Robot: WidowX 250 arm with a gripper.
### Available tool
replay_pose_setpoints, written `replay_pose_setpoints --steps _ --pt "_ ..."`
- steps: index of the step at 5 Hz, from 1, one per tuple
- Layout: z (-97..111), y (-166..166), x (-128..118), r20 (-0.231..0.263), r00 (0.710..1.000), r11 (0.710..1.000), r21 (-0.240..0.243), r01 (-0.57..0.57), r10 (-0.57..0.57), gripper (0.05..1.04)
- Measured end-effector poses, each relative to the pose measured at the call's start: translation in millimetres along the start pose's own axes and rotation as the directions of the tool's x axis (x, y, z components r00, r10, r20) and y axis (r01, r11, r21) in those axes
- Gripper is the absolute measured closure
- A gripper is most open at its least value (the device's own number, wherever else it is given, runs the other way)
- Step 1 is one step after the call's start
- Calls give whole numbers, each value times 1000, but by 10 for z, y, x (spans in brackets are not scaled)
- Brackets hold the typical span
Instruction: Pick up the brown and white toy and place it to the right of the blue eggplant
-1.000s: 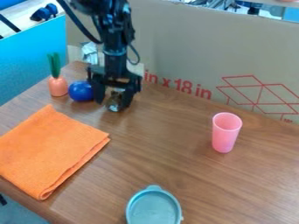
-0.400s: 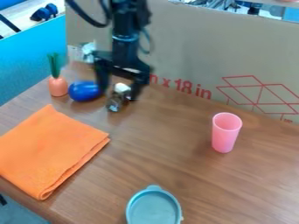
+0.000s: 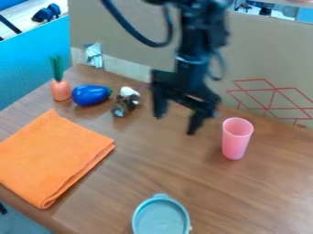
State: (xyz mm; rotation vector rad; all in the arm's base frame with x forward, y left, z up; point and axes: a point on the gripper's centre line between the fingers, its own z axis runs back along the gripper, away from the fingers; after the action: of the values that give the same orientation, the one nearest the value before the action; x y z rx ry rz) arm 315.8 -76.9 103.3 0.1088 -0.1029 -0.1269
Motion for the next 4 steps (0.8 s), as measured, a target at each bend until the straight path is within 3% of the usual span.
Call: replay_pose_setpoints --steps 1,4 --pt "104 -319 -84 13 998 998 15 58 -58 78" --pt "104 -312 -84 12 999 999 17 49 -49 78"
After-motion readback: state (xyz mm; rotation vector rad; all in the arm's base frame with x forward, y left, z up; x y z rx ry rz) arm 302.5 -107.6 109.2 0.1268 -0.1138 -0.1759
